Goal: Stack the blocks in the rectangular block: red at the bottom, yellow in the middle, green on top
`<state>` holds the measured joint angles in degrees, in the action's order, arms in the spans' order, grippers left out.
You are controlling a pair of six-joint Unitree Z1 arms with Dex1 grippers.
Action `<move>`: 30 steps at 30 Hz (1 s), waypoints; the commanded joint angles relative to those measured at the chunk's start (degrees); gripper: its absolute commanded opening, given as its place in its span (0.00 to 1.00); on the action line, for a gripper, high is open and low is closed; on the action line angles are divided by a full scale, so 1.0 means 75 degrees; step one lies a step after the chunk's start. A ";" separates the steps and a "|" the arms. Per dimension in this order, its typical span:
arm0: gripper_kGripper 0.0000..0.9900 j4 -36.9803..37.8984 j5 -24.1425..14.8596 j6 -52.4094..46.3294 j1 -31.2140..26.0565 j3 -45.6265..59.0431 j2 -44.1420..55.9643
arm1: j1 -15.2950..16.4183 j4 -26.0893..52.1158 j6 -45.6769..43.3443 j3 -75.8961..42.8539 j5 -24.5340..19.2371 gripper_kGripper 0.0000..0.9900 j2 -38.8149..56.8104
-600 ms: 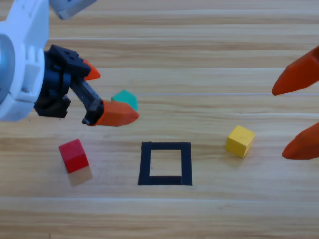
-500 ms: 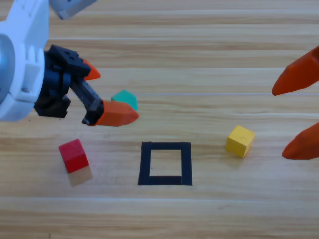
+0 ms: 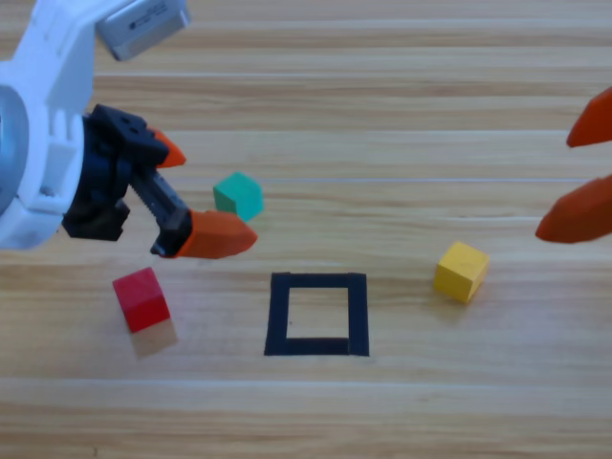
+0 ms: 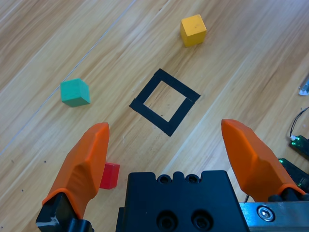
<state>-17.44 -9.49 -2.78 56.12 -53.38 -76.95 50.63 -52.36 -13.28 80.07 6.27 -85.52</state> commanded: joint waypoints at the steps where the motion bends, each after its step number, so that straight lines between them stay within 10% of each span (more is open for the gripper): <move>1: 1.00 -0.0019 -0.0093 -0.0063 0.0170 0.0169 0.0054 | -0.0117 0.0161 0.0329 0.0176 -0.1141 0.98 -0.1617; 8: 0.99 -0.0863 -0.0855 -0.0930 -0.0241 -0.0441 0.0323 | -0.0551 0.0161 0.0305 0.0797 -0.1176 1.00 -0.3351; 15: 0.98 -0.2679 -0.0808 -0.2126 -0.1705 -0.2163 -0.0415 | -0.0609 0.0161 0.0235 0.0984 -0.1762 0.99 -0.4007; 30: 0.98 -0.4964 -0.0726 -0.4751 -0.2186 -0.3851 -0.3110 | -0.1020 0.0161 -0.0164 0.1406 -0.1434 0.99 -0.5226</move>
<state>-53.98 -15.27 -33.97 40.78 -84.21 -97.71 45.46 -51.99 -13.75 89.50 -5.98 -119.72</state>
